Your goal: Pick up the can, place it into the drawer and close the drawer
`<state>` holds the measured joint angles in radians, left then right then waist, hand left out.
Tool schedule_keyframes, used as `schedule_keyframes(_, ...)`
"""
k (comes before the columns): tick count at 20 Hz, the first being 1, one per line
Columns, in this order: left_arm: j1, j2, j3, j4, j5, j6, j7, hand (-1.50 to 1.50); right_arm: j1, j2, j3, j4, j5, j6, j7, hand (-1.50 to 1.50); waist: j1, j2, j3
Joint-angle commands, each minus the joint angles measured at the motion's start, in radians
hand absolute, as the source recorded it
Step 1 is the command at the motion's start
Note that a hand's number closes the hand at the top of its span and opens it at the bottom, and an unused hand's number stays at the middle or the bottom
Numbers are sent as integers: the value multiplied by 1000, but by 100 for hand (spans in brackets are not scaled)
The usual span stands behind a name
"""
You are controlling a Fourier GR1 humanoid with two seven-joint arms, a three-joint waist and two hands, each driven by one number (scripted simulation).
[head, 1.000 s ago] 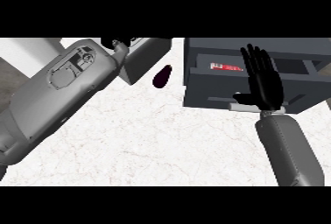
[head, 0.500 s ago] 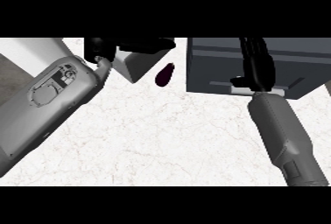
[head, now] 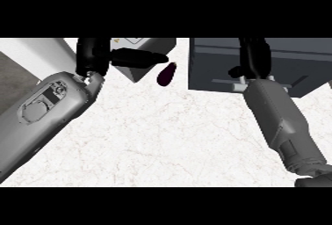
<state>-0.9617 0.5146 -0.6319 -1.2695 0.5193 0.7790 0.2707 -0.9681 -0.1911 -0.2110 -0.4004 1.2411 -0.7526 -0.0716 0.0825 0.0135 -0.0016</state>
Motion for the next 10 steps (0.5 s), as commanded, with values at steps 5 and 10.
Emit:
schedule_keyframes(5,91,23,-6,-97,-35,18,-5,-150,-154,-25,-43,126,-21,32,-6,-150,24,14,4)
schedule_keyframes(10,90,40,33,-84,-27,-22,-4,-150,-194,-9,-62,152,-49,55,-67,-150,13,16,5)
